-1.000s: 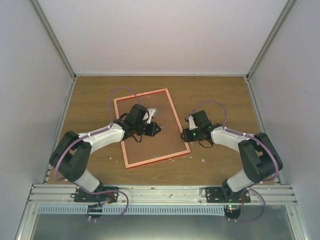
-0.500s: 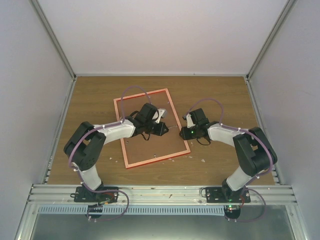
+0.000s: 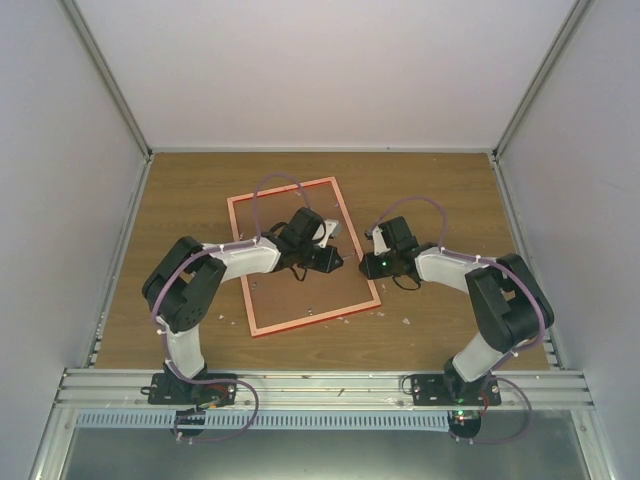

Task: Take the photo out of the frame

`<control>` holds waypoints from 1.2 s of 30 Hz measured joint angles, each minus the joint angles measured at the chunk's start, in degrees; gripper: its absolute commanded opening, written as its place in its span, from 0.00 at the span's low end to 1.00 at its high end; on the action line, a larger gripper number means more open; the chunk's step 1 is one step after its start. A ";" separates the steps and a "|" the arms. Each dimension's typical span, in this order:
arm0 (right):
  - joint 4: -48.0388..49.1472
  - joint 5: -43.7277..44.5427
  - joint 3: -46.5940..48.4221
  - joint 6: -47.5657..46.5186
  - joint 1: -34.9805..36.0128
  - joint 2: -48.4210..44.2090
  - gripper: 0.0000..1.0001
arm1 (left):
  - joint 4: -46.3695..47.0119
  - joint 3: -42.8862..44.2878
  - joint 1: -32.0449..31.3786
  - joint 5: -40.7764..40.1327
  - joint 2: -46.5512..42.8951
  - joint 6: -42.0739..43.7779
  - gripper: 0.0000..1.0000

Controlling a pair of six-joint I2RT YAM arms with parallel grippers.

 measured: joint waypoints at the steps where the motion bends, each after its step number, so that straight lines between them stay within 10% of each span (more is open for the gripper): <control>1: 0.07 0.00 -0.07 0.00 -0.02 0.00 0.25 | 0.20 0.04 0.00 0.00 0.28 0.00 0.00; 36: 1.70 -0.37 -1.40 1.03 -0.02 -0.59 0.24 | 5.46 -5.27 -0.24 -6.78 -4.57 -5.38 0.00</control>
